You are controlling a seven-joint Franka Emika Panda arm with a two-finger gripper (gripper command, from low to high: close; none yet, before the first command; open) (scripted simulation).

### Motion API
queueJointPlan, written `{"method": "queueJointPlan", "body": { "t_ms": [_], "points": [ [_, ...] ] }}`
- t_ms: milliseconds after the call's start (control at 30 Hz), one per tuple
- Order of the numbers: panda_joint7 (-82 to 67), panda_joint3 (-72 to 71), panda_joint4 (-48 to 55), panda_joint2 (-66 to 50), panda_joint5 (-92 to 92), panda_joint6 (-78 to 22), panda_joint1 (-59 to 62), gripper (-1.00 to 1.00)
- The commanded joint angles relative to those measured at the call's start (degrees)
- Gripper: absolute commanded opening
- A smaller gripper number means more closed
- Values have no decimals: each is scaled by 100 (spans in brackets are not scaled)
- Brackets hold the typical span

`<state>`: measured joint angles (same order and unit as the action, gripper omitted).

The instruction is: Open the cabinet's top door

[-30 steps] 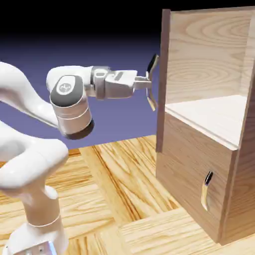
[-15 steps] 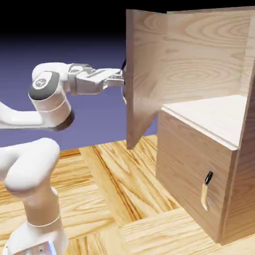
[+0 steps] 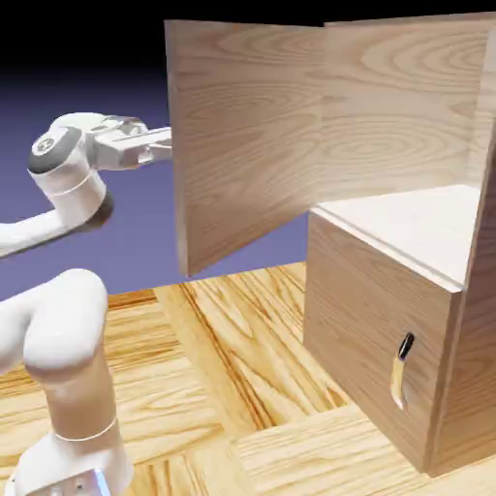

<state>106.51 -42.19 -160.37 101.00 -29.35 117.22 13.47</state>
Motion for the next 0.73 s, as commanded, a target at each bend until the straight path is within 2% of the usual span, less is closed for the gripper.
{"method": "queueJointPlan", "body": {
  "t_ms": [0,267,667,700],
  "points": [
    [-9,-177,169,0,134,-256,73,-100],
    [-201,-1143,1796,-13,932,-2100,1096,-100],
    [-398,-1661,4256,-329,1144,-4297,2760,-100],
    [-398,-1661,4256,-329,1144,-4297,2760,100]
  ]
}}
